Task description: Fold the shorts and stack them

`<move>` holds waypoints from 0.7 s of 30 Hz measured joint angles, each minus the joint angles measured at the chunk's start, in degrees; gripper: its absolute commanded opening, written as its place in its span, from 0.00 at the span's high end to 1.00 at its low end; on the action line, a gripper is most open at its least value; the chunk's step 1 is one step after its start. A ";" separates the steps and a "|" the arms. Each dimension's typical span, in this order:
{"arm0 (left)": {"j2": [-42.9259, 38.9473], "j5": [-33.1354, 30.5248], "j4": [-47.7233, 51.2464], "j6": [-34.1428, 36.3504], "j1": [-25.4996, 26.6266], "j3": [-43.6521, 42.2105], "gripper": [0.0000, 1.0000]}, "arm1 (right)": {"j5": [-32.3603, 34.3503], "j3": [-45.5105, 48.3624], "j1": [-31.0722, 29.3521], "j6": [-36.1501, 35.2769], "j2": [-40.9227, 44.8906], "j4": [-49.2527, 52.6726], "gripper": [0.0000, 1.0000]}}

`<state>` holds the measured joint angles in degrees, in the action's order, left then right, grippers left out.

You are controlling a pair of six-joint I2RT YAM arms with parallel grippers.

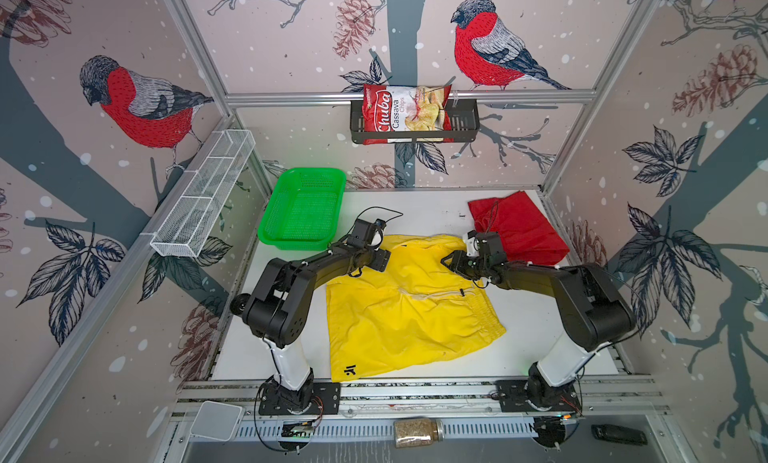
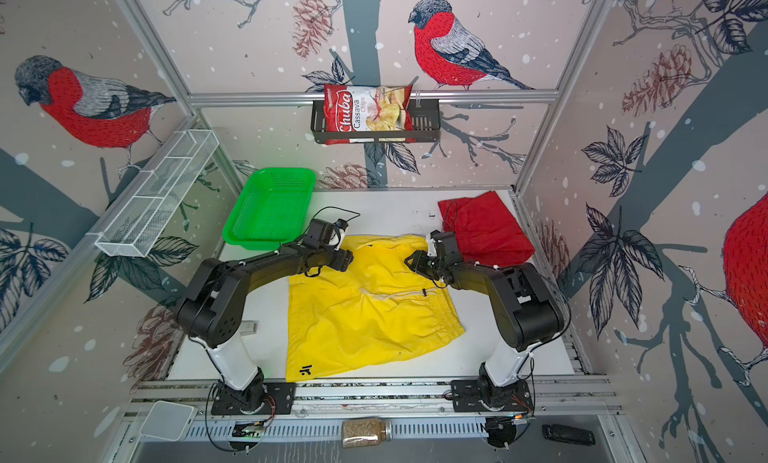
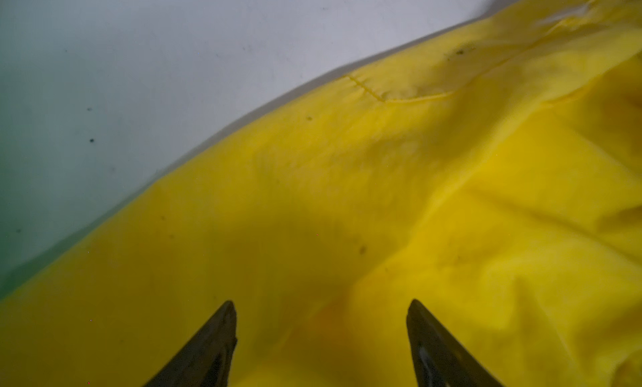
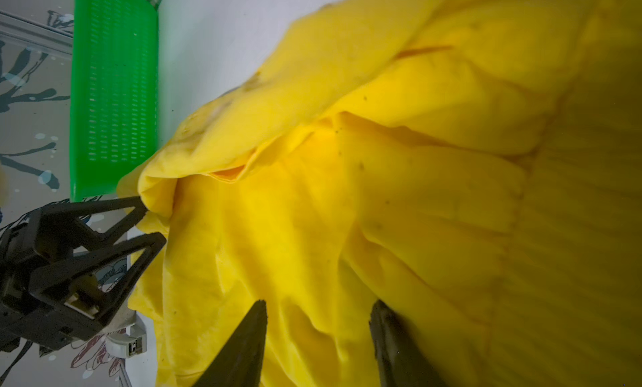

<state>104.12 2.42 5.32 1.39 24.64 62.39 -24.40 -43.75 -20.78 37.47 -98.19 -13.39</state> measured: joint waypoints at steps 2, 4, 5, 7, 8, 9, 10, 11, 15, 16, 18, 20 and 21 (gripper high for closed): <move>3.08 -2.99 0.33 -1.46 -0.09 3.04 0.23 | 0.00 0.72 0.85 -0.04 -0.46 -0.11 0.50; 6.49 -5.99 0.98 -2.36 -0.09 7.26 0.23 | -0.61 1.77 2.21 -0.13 -0.59 -0.57 0.50; 7.96 -7.21 1.42 -2.95 -0.09 9.33 0.23 | -0.94 2.19 2.89 -0.20 -0.59 -1.07 0.50; 11.54 -10.34 1.86 -3.08 -0.02 14.51 0.23 | -1.57 3.43 4.52 -0.37 -0.48 -2.84 0.50; 13.14 -11.87 2.58 -3.04 -0.02 17.16 0.23 | -1.81 3.85 5.25 -0.61 -0.42 -3.19 0.50; 14.88 -13.70 3.37 -3.02 -0.02 20.26 0.23 | -2.12 4.44 6.21 -1.16 -0.31 -4.17 0.50; 16.63 -15.61 3.74 -2.84 -0.02 23.45 0.23 | -2.36 4.66 6.88 -1.36 -0.31 -4.33 0.50; 17.97 -16.98 3.98 -2.47 -0.09 25.97 0.23 | -2.60 4.72 7.41 -1.57 -0.31 -4.48 0.50; 25.27 -22.82 5.95 1.03 -0.66 40.48 0.22 | -3.15 3.37 8.37 -2.91 -0.50 -3.23 0.50; 27.17 -24.02 7.02 2.08 -1.16 44.85 0.21 | -2.97 2.64 8.37 -3.15 -0.50 -2.12 0.49; 29.66 -25.92 9.03 2.86 -2.19 51.76 0.21 | -2.36 0.70 8.35 -3.56 -0.44 0.52 0.49; 30.64 -27.47 11.04 3.54 -3.17 56.83 0.21 | -2.19 -1.55 8.35 -4.35 0.22 2.67 0.49; 30.45 -28.26 11.74 3.91 -3.50 58.07 0.21 | -2.05 -2.89 8.24 -4.55 1.05 3.82 0.49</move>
<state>134.56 -25.85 17.06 5.30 21.15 120.46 -26.46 -46.63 -12.53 32.93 -97.14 -9.56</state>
